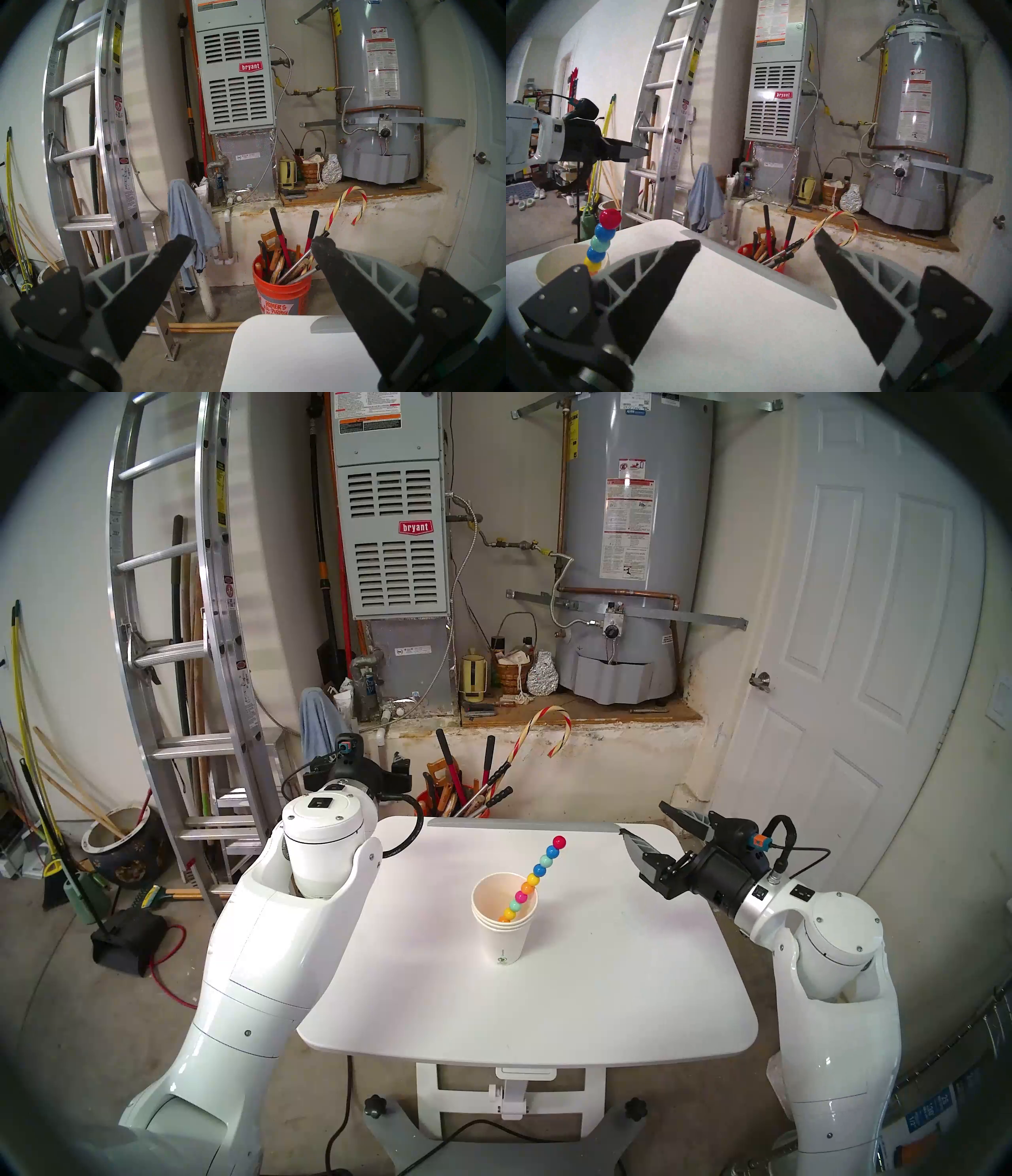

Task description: Switch the marker to another color

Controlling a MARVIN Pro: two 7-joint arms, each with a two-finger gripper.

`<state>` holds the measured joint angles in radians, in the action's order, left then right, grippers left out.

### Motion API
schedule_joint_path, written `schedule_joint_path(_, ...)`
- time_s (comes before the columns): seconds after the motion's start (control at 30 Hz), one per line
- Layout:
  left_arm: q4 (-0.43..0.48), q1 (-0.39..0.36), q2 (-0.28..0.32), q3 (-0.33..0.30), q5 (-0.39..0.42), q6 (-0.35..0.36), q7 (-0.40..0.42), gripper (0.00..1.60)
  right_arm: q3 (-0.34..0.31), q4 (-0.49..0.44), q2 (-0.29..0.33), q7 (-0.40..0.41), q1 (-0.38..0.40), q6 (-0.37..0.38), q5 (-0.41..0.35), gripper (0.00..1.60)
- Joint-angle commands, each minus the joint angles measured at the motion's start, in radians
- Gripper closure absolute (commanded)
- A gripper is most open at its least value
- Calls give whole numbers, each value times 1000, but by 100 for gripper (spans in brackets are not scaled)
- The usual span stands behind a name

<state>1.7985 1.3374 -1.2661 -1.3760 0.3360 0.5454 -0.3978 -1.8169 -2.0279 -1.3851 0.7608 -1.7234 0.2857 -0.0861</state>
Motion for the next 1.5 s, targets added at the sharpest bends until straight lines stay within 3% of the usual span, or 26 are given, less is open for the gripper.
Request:
schedule_joint_path(0.0,18,-18,-1,-2,-3,-9,0,0,-10,-43,13,50,33,14,-52,0)
schedule_joint_path(0.07,18,-18,-1,-2,-2,-10,0,0,-23,-45,34,76,23,-9,-55,0)
schedule_joint_path(0.23,18,-18,-1,-2,-2,-10,0,0,-80,-57,37,136,-7,69,-121,0)
schedule_joint_path(0.3,18,-18,-1,-2,-2,-10,0,0,-83,-65,39,147,-32,54,-114,0)
schedule_joint_path(0.53,18,-18,-1,-1,-2,-10,0,0,-99,-67,-5,181,-78,89,-164,0)
schedule_joint_path(0.73,18,-18,-1,-1,-2,-10,0,0,-114,-41,-88,175,-96,103,-234,0)
schedule_joint_path(1.17,18,-18,0,-1,-1,-10,-1,0,-88,3,-172,233,-181,16,-299,0)
schedule_joint_path(1.3,18,-18,0,-1,-1,-10,-1,0,-83,11,-194,245,-185,24,-332,0)
schedule_joint_path(1.47,18,-18,0,-1,-1,-10,-1,0,-50,43,-195,245,-180,-10,-305,0)
